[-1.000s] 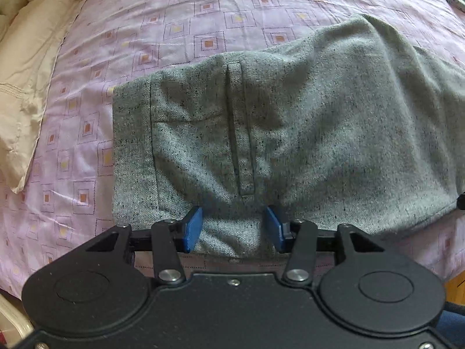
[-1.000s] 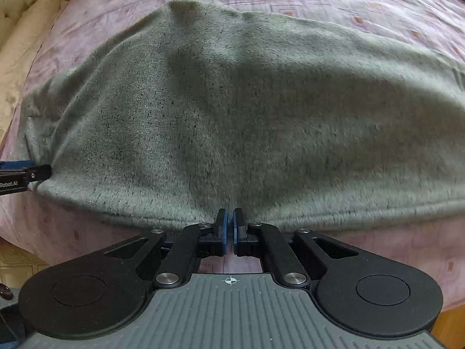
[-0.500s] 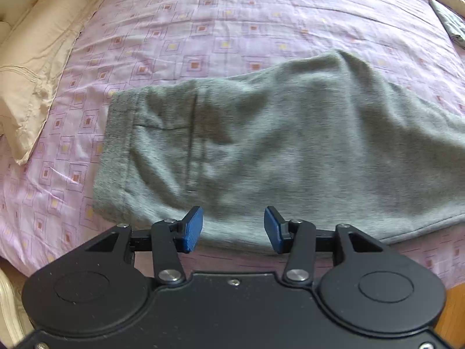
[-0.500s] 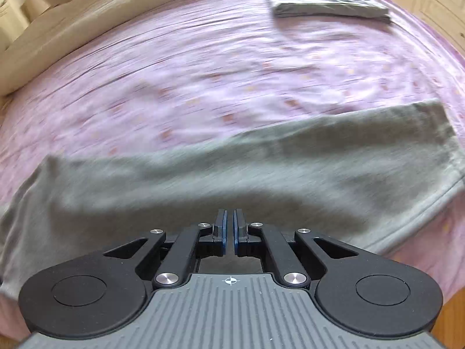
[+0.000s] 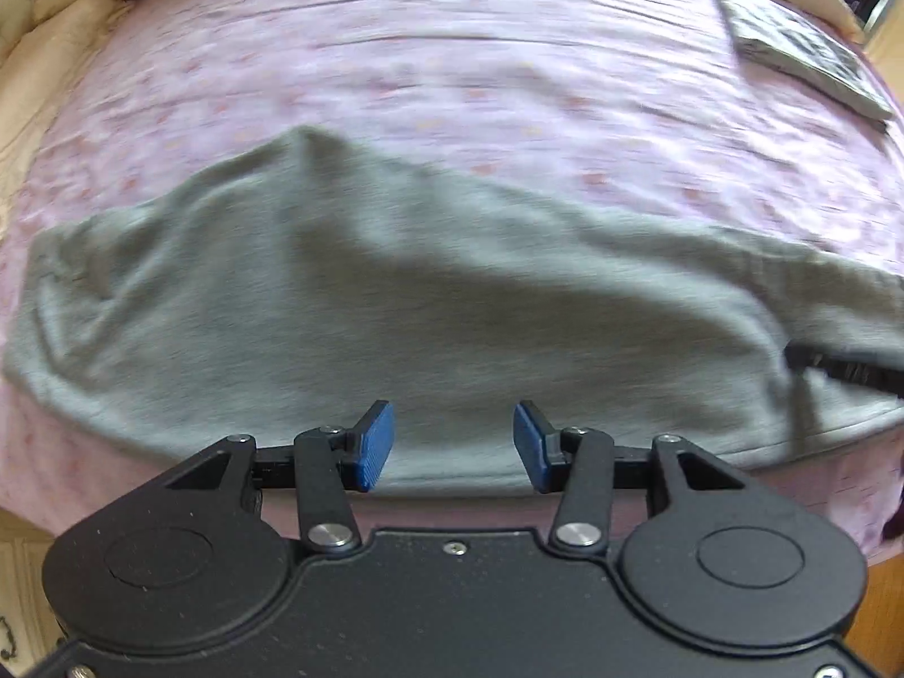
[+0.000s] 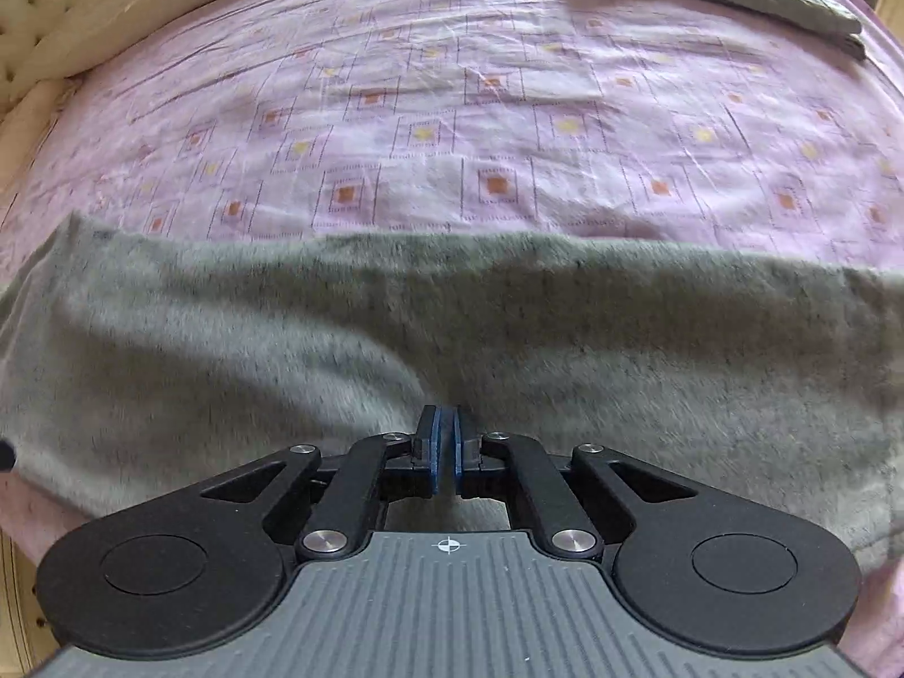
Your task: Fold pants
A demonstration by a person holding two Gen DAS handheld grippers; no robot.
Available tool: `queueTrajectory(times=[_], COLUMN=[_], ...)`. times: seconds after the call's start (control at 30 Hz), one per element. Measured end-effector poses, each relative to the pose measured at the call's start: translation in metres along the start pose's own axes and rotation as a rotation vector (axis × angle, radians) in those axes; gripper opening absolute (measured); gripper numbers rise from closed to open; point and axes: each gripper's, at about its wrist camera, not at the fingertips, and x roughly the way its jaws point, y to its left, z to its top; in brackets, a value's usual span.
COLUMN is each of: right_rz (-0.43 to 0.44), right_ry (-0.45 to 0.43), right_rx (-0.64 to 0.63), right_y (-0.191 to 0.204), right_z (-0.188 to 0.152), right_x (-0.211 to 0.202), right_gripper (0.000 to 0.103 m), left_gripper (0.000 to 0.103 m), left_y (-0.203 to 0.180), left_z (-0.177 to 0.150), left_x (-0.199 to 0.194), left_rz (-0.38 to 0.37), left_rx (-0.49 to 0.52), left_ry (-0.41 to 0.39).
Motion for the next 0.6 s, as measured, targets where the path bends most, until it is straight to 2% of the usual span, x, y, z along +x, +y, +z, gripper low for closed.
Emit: queueTrajectory(times=[0.2,0.3,0.37,0.43,0.5,0.6], right_rz=[0.065,0.079,0.082,0.050,-0.004,-0.030], right_ry=[0.040,-0.041,-0.136,-0.239,-0.304,-0.302], right_rx=[0.052,0.090,0.159,0.243,0.323,0.417], right_y=[-0.050,-0.072,-0.095,-0.121,-0.146,-0.184], right_z=[-0.038,-0.042,-0.043,-0.046,-0.049,-0.053], right_x=[-0.027,-0.053,-0.074,-0.094,-0.106,-0.111], right_gripper=[0.005,0.005,0.006,0.016,0.043,0.045], left_gripper=[0.055,0.055,0.055,0.055,0.055,0.057], left_y=[-0.083,-0.112,-0.123,-0.136,-0.143,-0.150], left_z=[0.029,0.039,0.043,0.043,0.038,0.023], left_x=[0.016,0.030,0.040,0.051,0.064,0.086], left_rz=[-0.066,-0.079,-0.090,-0.111,-0.105,-0.053], left_rx=[0.096,0.106,0.095,0.080,0.077,0.103], left_ry=[-0.005,0.012,0.033,0.071,0.115,0.199])
